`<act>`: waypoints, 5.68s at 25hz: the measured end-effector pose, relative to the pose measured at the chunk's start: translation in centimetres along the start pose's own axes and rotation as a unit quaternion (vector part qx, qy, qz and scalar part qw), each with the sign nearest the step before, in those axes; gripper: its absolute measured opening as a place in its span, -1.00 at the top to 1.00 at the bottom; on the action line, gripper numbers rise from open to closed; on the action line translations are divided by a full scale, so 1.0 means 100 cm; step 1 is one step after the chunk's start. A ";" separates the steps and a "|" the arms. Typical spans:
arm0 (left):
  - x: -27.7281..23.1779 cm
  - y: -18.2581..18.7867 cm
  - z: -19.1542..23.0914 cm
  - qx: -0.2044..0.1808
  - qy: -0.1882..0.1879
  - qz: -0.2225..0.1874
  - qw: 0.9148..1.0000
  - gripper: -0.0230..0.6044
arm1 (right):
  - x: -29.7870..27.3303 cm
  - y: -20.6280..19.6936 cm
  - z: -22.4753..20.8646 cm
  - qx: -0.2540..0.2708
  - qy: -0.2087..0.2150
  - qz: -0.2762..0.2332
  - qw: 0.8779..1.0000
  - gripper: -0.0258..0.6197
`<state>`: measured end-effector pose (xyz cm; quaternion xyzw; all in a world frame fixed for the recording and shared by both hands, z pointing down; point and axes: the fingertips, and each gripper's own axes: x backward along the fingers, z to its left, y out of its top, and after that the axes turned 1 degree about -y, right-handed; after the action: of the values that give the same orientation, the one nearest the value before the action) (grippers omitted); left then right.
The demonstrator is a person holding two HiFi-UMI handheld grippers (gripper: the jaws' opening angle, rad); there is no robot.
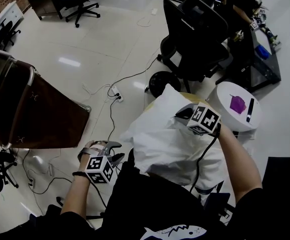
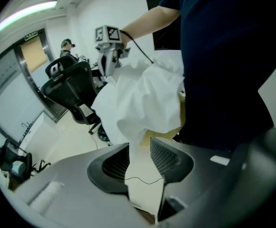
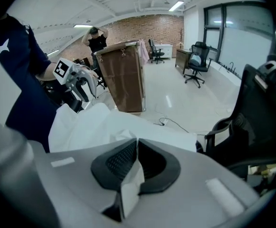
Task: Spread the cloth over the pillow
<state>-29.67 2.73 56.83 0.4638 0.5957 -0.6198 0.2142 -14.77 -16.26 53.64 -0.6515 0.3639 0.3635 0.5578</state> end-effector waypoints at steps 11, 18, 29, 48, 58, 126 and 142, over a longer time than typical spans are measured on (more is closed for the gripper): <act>-0.069 0.018 0.045 0.037 -0.041 -0.006 0.998 0.45 | 0.035 0.011 -0.015 0.009 -0.048 -0.022 0.999 0.86; -0.038 0.023 0.076 -0.009 0.027 -0.015 0.999 0.92 | 0.056 0.018 -0.046 -0.008 -0.097 -0.041 0.994 0.86; 0.028 0.013 0.158 -0.049 0.152 0.004 0.987 0.92 | 0.078 0.021 -0.142 -0.066 -0.197 -0.054 0.977 0.86; -0.068 -0.055 0.217 0.003 0.100 0.041 0.994 0.93 | -0.020 0.020 -0.225 -0.037 -0.243 0.041 0.968 0.84; -0.133 -0.083 0.176 0.020 0.021 0.063 0.998 0.93 | -0.088 -0.020 -0.226 -0.017 -0.206 0.120 0.971 0.70; -0.033 0.061 0.062 -0.175 -0.042 -0.004 0.984 0.43 | 0.282 -0.127 -0.024 -0.233 -0.444 -0.279 0.819 0.49; -0.084 0.365 -0.004 -0.371 -0.101 -0.184 0.905 0.44 | 0.273 -0.306 0.113 -0.390 -0.495 -0.220 0.745 0.49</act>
<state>4.38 -6.53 44.13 0.1677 0.8324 -0.4262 0.3122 24.28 -3.44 42.45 -0.6031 -0.2900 0.6123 0.4209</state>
